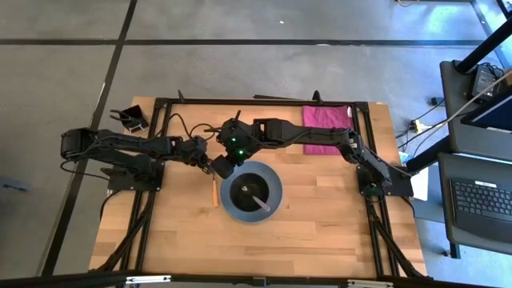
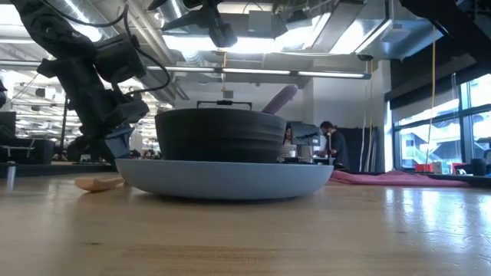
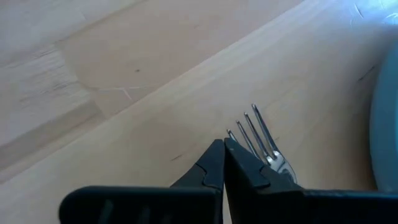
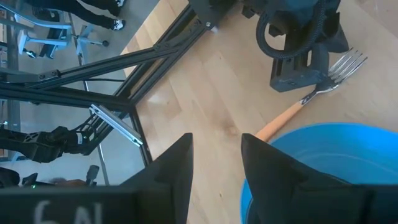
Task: Set table place
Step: Adjust the orange fork, then return to Home Position
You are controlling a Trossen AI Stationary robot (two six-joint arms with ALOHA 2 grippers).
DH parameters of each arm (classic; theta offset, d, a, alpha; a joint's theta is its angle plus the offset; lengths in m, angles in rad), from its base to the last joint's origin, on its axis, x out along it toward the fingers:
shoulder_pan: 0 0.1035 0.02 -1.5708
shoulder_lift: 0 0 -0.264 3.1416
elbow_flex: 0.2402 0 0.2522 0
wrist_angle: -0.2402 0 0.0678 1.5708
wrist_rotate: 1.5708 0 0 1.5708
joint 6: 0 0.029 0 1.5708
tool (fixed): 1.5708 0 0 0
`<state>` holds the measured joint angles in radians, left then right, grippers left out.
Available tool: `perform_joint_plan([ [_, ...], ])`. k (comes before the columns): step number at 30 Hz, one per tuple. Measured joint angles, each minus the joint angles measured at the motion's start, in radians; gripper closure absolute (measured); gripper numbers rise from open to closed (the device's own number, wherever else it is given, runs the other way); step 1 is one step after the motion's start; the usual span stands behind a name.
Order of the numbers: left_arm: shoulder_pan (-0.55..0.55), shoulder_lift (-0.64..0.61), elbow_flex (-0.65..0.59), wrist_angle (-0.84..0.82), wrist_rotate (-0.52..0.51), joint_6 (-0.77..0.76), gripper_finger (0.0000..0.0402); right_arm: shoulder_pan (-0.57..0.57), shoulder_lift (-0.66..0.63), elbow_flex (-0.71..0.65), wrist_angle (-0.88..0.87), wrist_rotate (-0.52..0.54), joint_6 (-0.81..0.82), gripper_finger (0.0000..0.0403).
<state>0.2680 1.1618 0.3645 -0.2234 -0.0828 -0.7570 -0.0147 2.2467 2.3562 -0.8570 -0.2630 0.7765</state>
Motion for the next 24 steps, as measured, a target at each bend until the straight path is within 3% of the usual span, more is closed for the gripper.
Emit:
perform_joint_plan([
  [18, 0.0, -0.001, 0.0, 0.058, 0.01, 0.001, 0.0397, -0.001, 0.0, 0.0, 0.01, 0.01, -0.002, 0.0266],
  [24, 0.0, -0.026, 0.074, -0.033, 0.058, 0.036, 0.04, -0.002, -0.01, -0.001, -0.029, -0.015, -0.019, 0.0266],
])
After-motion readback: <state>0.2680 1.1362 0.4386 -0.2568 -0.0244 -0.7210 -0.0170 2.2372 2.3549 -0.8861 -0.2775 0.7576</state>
